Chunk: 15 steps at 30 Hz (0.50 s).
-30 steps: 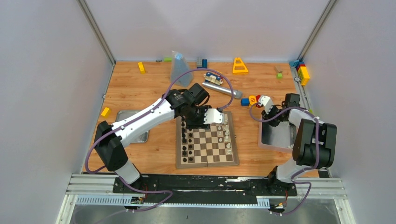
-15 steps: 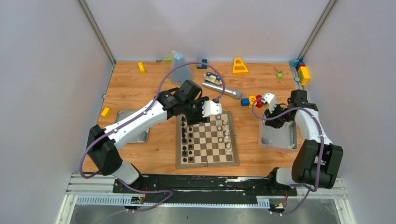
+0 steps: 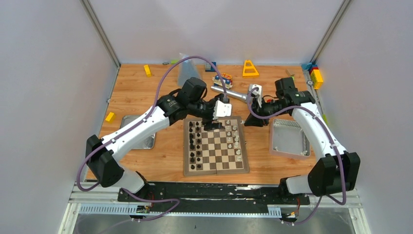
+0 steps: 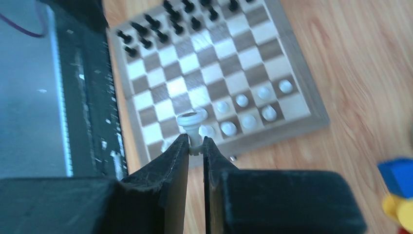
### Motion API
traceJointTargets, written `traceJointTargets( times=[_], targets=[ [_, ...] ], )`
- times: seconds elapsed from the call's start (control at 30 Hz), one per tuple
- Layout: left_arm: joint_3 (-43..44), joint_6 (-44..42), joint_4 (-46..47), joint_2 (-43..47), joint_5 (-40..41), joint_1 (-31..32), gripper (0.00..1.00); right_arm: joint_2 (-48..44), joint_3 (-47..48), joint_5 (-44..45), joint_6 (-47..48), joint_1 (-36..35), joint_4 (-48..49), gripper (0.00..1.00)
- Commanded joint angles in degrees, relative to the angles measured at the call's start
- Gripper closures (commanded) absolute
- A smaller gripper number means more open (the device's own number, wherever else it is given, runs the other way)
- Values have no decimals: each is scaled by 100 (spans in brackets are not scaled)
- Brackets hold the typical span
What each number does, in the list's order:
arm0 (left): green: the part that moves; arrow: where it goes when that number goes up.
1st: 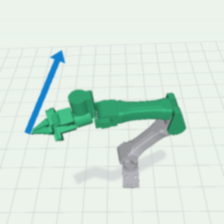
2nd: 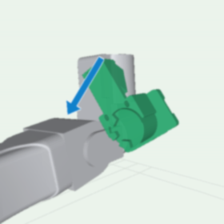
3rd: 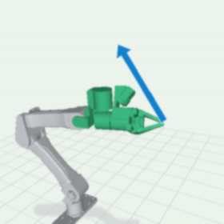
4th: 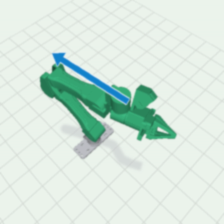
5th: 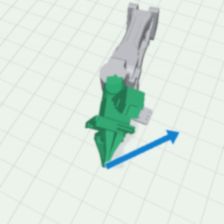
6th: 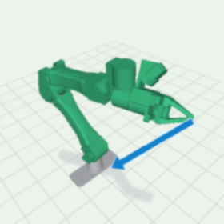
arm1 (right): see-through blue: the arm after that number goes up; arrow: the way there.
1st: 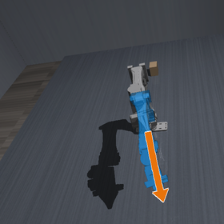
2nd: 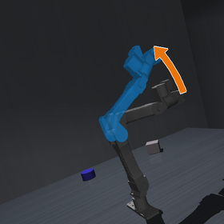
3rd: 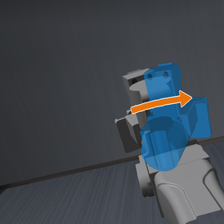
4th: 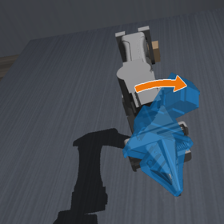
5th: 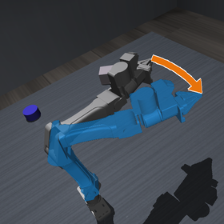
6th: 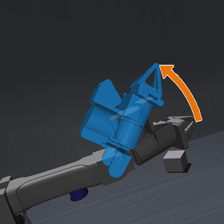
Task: Set up the chess pieces on the board
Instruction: Place the chess piece on the chessboard.
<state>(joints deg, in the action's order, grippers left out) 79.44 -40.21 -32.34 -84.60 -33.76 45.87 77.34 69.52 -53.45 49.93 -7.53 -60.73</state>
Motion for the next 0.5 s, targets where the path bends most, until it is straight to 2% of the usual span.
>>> traceJointTargets(
  times=[0.0,0.13,0.3,0.47],
  targets=[
    [243,-347,409,60,-1041,9,20,284,557,-980,-634,-408,-106,100],
    [247,-632,377,-31,-1247,76,25,481,736,-1278,-756,-604,-145,100],
    [376,-719,302,-235,-1010,290,34,569,806,-1501,-849,-727,-138,100],
    [437,-663,370,-355,-729,377,39,524,784,-1502,-878,-754,-141,100]
  ],
)
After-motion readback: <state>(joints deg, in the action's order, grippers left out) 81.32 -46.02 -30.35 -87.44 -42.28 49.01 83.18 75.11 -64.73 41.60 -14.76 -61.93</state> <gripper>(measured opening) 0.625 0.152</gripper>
